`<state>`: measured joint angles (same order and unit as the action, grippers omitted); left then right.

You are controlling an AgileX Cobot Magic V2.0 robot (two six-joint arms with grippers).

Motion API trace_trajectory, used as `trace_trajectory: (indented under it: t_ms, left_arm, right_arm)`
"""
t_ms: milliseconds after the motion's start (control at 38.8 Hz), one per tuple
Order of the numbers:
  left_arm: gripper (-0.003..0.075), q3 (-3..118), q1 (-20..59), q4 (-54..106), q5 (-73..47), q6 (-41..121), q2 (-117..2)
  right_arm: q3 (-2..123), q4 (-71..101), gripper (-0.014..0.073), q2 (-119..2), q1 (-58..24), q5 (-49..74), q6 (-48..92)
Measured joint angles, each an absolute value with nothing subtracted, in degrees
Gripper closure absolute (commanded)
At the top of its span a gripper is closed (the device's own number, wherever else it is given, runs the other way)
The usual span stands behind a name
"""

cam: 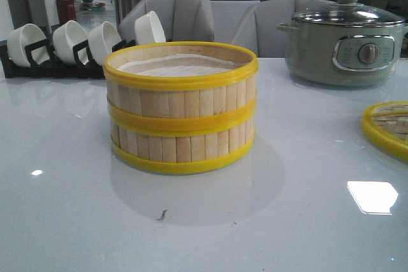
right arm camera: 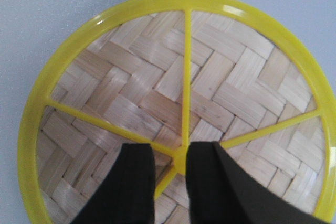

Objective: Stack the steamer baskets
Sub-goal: 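Grasp the center hub of the woven lid with the right gripper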

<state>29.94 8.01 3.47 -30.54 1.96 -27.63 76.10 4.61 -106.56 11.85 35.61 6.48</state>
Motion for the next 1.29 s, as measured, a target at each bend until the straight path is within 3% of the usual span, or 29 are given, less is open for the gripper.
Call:
trace_trajectory:
  t_ms: [438,619,1289]
  left_arm:
    - [0.0633,29.94,8.01,3.47,-30.54,1.96,-27.63]
    - [0.0634,29.94,8.01,3.47,-30.54,1.96,-27.63]
    - [0.0633,29.94,8.01,3.47,-30.54,1.84,-27.63]
  right_arm:
    - [76.1,3.17,0.0298,-107.36,12.94,34.82,6.48]
    - [76.1,2.92,0.0169,-107.36,13.63,34.65,6.48]
    - [76.1,3.99,0.0172,-107.82,13.06,34.36,6.48]
